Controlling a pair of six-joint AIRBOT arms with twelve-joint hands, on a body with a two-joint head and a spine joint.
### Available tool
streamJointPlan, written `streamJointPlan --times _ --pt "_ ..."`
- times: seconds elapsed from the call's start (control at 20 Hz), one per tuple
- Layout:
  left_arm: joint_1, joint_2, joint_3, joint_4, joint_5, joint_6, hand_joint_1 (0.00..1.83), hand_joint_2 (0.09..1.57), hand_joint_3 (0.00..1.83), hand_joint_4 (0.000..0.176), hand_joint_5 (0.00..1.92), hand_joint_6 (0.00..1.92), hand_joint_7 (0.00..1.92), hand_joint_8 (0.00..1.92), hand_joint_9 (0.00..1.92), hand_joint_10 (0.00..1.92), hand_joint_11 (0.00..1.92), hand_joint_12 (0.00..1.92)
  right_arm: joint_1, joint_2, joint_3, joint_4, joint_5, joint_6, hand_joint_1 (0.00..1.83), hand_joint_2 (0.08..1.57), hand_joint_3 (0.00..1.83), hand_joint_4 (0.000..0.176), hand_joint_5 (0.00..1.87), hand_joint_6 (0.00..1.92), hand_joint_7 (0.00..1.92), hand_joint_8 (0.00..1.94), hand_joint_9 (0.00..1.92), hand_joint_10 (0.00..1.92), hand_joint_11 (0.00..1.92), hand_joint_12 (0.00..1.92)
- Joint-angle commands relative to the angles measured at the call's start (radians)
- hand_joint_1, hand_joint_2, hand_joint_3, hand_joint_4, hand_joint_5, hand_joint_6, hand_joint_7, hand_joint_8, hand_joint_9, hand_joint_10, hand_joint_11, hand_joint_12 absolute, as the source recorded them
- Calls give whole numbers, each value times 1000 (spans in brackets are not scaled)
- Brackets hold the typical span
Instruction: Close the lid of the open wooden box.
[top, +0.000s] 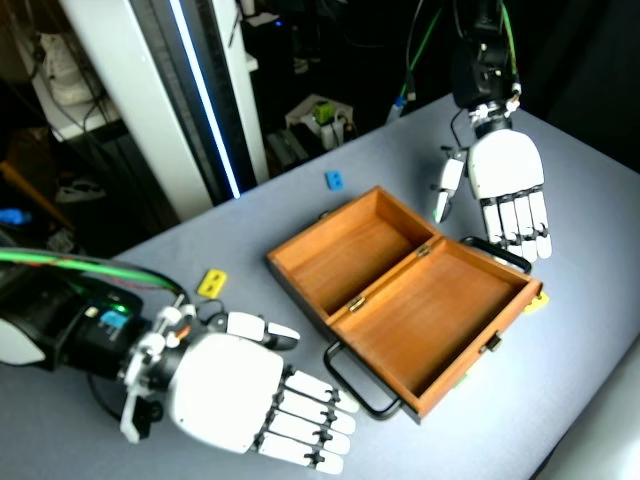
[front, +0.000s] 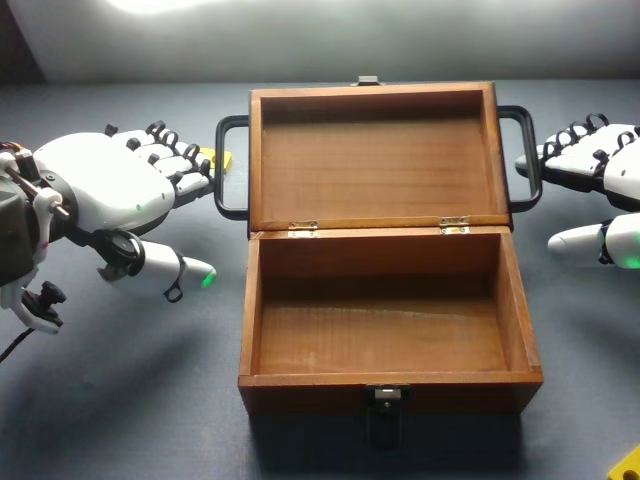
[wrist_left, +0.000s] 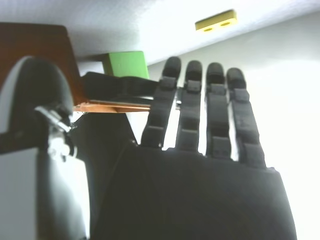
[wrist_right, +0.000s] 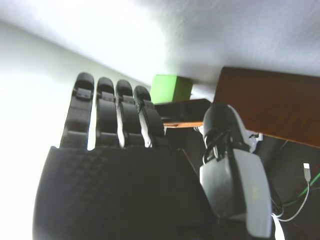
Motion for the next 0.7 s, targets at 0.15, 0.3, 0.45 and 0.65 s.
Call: streamJointPlan --times 0.15,0.3,0.45,0.65 --pt "-19 -14 3 13 -101 -1 0 1227 3 0 0 0 0 0 0 0 0 0 21 -20 14 22 96 3 0 1298 0 0 0 0 0 0 0 0 0 0" --pt "-29 -33 23 13 -86 -1 0 1221 0 0 0 0 0 0 0 0 0 0 23 -24 15 22 96 3 0 1306 1 0 0 0 0 0 0 0 0 0" --pt "-38 -57 50 0 -64 9 0 1207 0 0 0 0 0 0 0 0 0 0 25 -27 15 22 96 3 0 1304 0 0 0 0 0 0 0 0 0 0" --pt "-43 -76 68 -113 -42 152 0 1200 0 0 0 0 0 0 0 0 0 0 30 -33 17 22 96 3 0 1295 0 0 0 0 0 0 0 0 0 0"
